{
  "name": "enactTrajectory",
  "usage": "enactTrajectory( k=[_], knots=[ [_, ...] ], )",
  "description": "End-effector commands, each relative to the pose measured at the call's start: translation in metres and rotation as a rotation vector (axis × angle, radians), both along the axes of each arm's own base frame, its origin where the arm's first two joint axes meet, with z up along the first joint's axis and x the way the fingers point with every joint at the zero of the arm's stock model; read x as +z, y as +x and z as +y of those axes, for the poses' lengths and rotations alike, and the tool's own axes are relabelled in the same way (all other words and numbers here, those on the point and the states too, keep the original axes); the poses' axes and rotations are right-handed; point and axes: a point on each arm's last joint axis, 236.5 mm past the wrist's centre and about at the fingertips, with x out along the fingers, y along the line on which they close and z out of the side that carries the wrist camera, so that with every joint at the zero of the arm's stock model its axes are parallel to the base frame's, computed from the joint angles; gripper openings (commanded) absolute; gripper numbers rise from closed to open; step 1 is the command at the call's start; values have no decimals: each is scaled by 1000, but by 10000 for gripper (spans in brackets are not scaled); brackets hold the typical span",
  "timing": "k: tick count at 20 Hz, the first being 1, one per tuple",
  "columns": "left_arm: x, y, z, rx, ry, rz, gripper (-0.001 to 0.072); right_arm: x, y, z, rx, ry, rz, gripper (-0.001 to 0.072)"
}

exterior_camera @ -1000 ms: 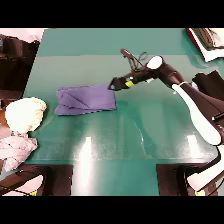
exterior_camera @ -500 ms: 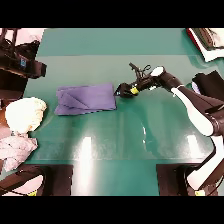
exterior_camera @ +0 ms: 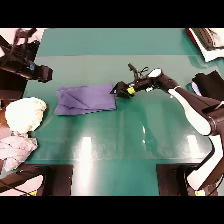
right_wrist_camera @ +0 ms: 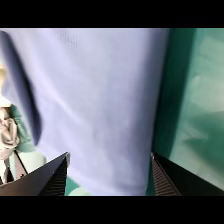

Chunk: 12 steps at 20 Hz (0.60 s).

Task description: Fold the shirts.

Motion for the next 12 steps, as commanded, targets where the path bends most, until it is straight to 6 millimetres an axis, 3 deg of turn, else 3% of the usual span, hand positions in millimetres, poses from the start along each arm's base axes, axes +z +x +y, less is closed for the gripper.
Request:
enactTrajectory(
  k=[1,4,6,9,12],
  knots=[
    [-45,14,-1,-42,31,94,319,36,4,-14,-3,27,-55,574],
    [-101,22,-1,-62,48,222,319,77,5,-24,-3,47,-140,574],
    [-130,24,-4,-26,-52,300,318,97,4,-30,1,31,-197,574],
    [-138,33,-10,13,-298,332,319,113,0,-36,12,-7,-261,573],
    [-138,42,0,25,-325,302,320,122,-1,-37,12,-3,-278,574]
  ],
)
